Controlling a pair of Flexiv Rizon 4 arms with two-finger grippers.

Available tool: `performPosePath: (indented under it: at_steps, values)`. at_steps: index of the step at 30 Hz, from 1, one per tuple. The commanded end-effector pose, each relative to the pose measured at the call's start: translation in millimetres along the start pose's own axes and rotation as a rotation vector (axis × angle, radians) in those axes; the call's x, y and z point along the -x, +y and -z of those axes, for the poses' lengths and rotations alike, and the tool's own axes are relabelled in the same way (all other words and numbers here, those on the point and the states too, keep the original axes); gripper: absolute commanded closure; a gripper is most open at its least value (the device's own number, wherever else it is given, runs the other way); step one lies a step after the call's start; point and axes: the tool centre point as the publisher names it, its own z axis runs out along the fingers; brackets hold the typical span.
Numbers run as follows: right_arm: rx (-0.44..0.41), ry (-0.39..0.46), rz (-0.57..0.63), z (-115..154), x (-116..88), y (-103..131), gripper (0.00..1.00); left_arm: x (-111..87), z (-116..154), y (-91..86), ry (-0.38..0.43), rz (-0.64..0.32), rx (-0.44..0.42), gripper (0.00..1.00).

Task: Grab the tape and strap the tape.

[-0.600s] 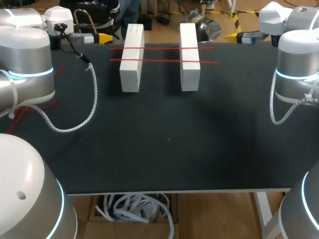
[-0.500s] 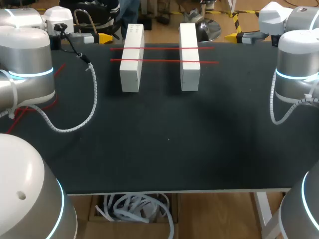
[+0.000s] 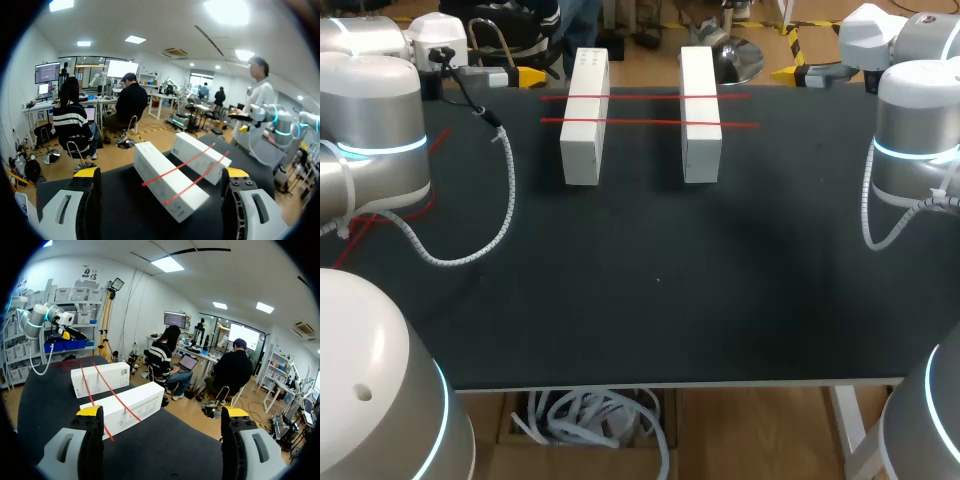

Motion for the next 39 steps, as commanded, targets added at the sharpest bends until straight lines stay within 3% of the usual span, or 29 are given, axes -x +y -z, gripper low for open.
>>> performPosePath:
  at_steps: [1,9,15,21,23,30,31,32,34,37,38,39]
  values:
    - [0.0,0.0,0.0,0.0,0.0,0.0,0.0,0.0,0.0,0.0,0.0,0.0,0.0,0.0]
    - [0.0,0.0,0.0,0.0,0.0,0.0,0.0,5.6,4.8,0.6,0.024,-0.023,-0.01,0.0]
    - [0.0,0.0,0.0,0.0,0.0,0.0,0.0,17.5,17.1,24.5,0.222,-0.105,-0.012,0.0]
    - [0.0,0.0,0.0,0.0,0.0,0.0,0.0,10.1,22.1,37.6,0.416,-0.176,-0.022,0.0]
    - [0.0,0.0,0.0,0.0,0.0,0.0,0.0,5.8,19.8,40.1,0.443,-0.226,-0.019,0.0]
    - [0.0,0.0,0.0,0.0,0.0,0.0,0.0,2.4,7.0,48.3,0.487,-0.25,-0.012,0.02]
    - [0.0,0.0,0.0,0.0,0.0,0.0,0.0,2.4,5.3,49.1,0.482,-0.249,-0.01,0.32]
    - [0.0,0.0,0.0,0.0,0.0,0.0,0.0,2.3,3.9,50.1,0.484,-0.248,-0.009,0.47]
    - [0.0,0.0,0.0,0.0,0.0,0.0,0.0,1.4,2.4,51.0,0.484,-0.247,-0.012,0.62]
    - [0.0,0.0,0.0,0.0,0.0,0.0,0.0,0.1,0.0,50.7,0.495,-0.239,-0.024,0.66]
    - [0.0,0.0,0.0,0.0,0.0,0.0,0.0,-0.5,-1.0,50.8,0.509,-0.239,-0.032,0.62]
    - [0.0,0.0,0.0,0.0,0.0,0.0,0.0,-1.9,-1.7,50.8,0.515,-0.24,-0.034,0.7]
